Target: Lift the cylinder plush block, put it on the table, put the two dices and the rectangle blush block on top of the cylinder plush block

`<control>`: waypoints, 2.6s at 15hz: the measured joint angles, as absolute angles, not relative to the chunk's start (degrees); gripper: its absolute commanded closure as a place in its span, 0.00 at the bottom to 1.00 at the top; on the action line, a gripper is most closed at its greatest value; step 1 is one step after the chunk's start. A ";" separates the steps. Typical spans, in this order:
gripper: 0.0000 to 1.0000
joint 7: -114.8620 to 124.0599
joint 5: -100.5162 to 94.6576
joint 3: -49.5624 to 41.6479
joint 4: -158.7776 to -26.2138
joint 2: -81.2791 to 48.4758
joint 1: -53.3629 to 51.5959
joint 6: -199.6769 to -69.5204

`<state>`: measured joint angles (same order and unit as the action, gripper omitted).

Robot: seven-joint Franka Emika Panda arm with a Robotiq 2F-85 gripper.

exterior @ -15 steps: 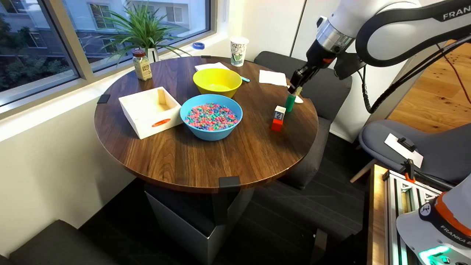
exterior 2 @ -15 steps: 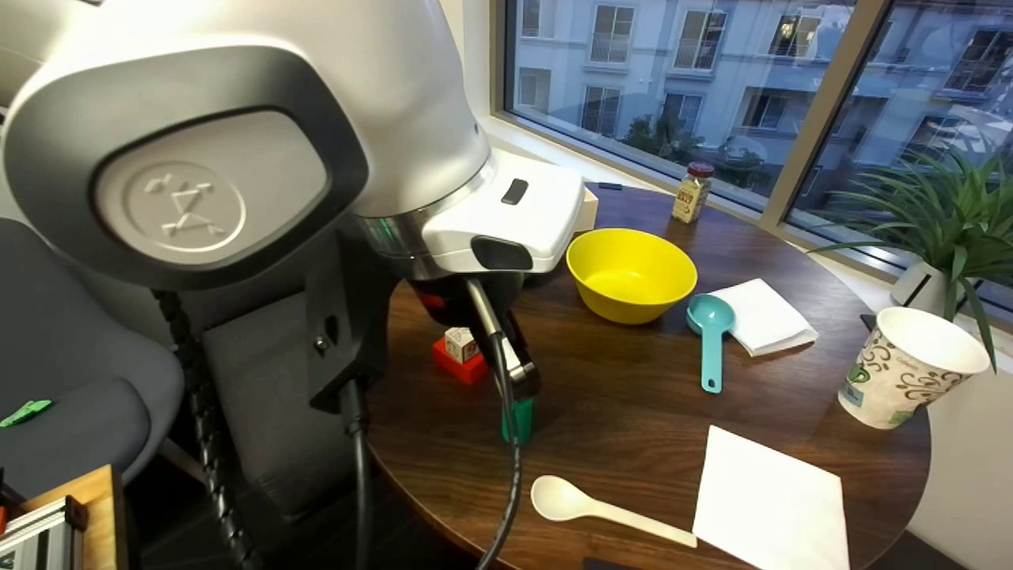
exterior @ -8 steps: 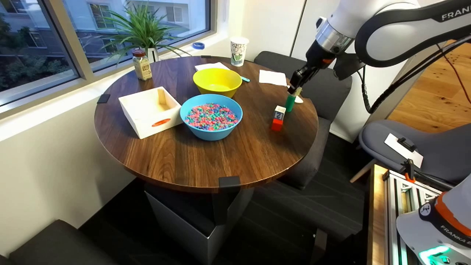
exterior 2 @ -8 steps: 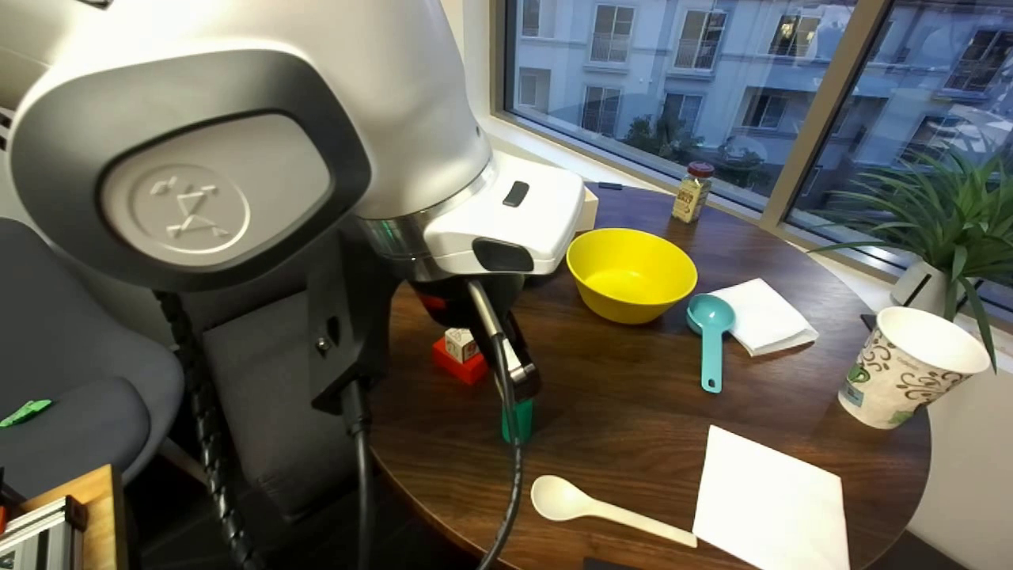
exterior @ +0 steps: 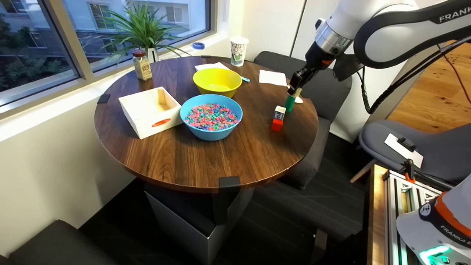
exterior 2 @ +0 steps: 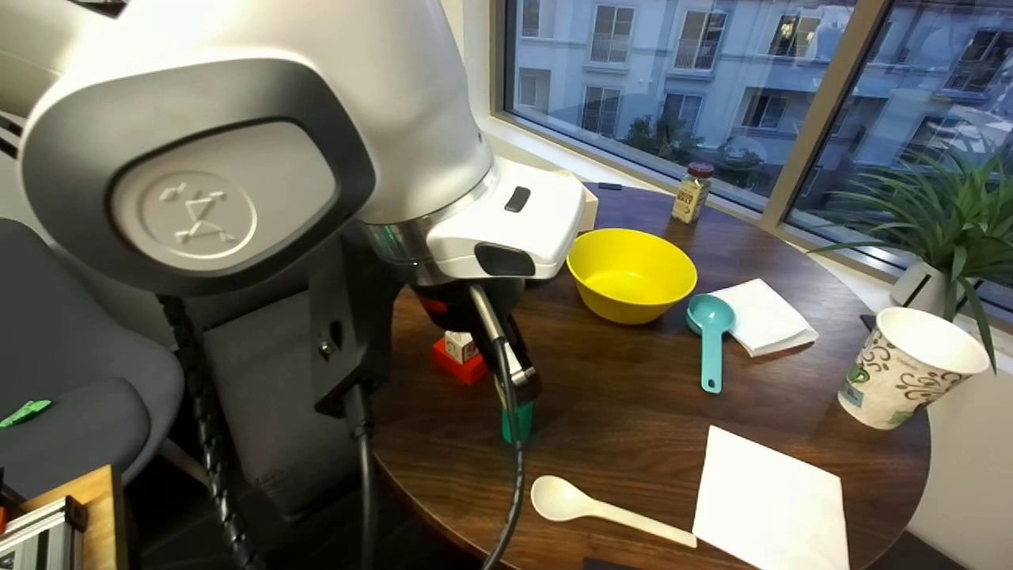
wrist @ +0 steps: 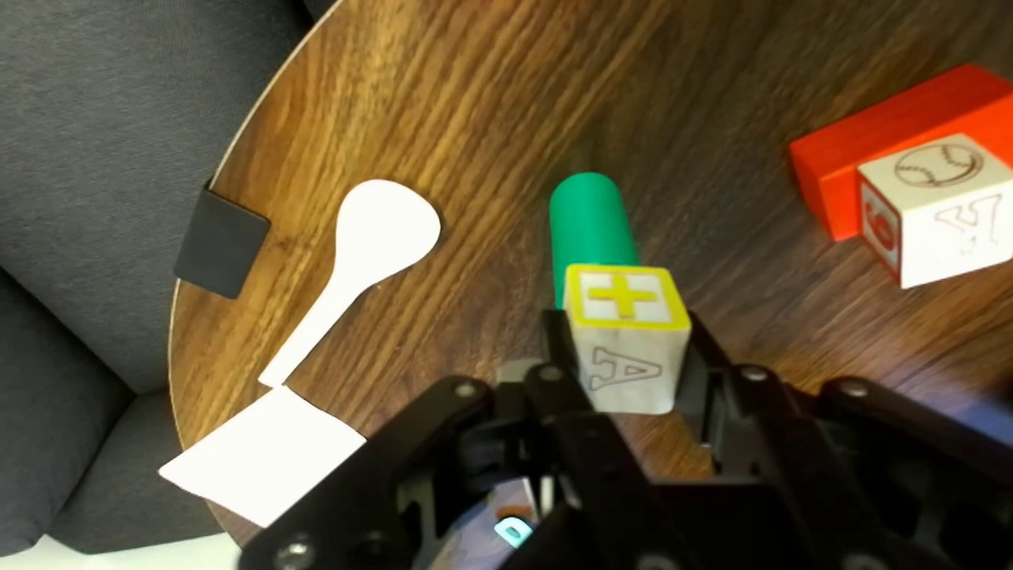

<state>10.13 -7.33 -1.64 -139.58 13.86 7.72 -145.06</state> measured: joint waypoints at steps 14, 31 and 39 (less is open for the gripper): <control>0.89 10.13 -7.71 -1.68 -139.57 13.80 8.01 -145.06; 0.00 9.71 -4.58 -0.33 -138.93 16.67 3.88 -142.25; 0.00 5.14 3.95 -0.08 -138.71 16.36 -0.18 -138.10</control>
<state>5.14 3.95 -0.08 -138.71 16.36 -0.18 -138.10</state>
